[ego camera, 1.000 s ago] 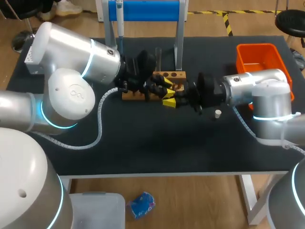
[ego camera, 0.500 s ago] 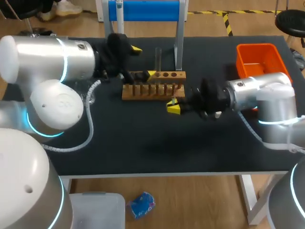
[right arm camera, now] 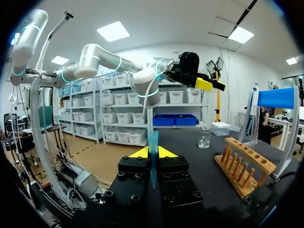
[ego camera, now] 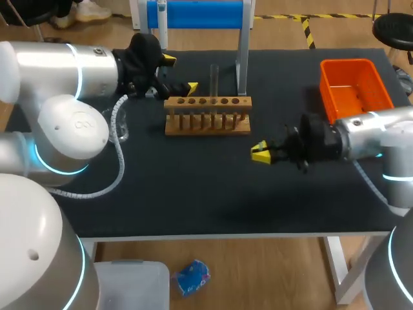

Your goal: Invert the test tube, pick up the pipette, mount the tip to pipette, aspirate from beaker and dispense into the tube, eject the tip, return the pipette, and cap with the stopper.

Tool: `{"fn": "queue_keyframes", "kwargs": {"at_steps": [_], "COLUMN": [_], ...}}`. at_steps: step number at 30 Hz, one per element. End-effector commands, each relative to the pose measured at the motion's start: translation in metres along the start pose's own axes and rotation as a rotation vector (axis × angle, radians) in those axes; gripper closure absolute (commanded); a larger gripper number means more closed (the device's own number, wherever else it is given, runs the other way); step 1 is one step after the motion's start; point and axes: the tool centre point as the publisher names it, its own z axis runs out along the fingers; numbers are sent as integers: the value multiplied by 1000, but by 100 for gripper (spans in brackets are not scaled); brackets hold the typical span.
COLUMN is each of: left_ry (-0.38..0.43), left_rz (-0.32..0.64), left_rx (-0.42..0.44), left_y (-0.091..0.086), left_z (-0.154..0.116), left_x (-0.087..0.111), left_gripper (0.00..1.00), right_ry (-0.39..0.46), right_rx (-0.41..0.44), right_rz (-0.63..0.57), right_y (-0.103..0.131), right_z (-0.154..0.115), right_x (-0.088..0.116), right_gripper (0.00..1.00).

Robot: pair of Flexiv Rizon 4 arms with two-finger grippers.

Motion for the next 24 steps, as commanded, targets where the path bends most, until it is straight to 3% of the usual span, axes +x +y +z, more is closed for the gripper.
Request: {"fn": "queue_keyframes", "kwargs": {"at_steps": [1,8,16,24], "left_ry": [4,4,4,-221], "left_rz": [1,1,1,-145], "left_rx": [22,22,22,52], "left_y": [4,4,4,4], "left_z": [2,2,2,9], "left_x": [-1,-1,-1,-54], "left_gripper": [0,0,0,0], "right_ry": [-33,-30,-30,-30], "right_rx": [10,22,22,22], "right_rz": [-5,-41,-41,-41], "right_y": [5,6,6,6], "right_z": [-22,-47,-47,-47], "right_x": [20,28,28,28], "right_gripper": [100,100,100,100]}}
